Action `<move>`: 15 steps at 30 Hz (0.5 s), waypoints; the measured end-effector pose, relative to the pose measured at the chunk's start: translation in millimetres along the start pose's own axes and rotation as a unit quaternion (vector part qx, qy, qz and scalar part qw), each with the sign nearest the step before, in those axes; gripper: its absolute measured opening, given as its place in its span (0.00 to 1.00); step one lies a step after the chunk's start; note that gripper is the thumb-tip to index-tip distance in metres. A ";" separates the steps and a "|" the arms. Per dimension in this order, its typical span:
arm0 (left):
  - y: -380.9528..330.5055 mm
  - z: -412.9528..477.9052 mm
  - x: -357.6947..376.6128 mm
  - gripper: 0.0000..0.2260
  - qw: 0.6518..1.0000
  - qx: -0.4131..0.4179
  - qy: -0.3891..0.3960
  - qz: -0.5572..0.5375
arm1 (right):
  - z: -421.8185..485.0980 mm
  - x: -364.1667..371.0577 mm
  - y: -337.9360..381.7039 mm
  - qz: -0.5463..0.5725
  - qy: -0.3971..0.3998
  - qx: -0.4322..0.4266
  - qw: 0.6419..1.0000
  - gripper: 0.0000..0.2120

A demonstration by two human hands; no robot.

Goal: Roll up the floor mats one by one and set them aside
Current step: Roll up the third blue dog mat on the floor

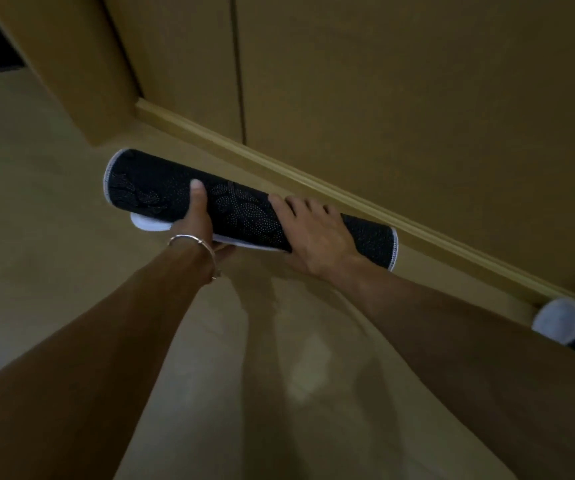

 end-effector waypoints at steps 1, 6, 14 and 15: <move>9.3 1.6 14.5 0.31 1.000 -0.009 -0.004 0.012 | -9.6 8.3 -18.0 0.001 0.003 0.013 1.000 0.40; 82.9 6.3 87.7 0.25 0.993 -0.054 0.042 0.096 | -59.7 45.4 -101.9 -0.020 0.024 0.062 0.998 0.38; 197.6 -6.3 176.1 0.22 0.973 -0.090 0.110 0.181 | -134.5 90.1 -210.4 -0.064 0.087 0.152 0.983 0.40; 209.9 -8.2 184.4 0.21 0.969 -0.093 0.121 0.195 | -144.2 93.6 -221.8 -0.073 0.100 0.164 0.979 0.40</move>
Point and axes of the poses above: each hand's wrist, its own z-axis towards the middle knuckle, its own x-axis out of the palm, y = z × x, the point moved 7 cm from there along z, towards the middle knuckle, and after that the axes turned 4 degrees about -y, right-handed, at the moved point
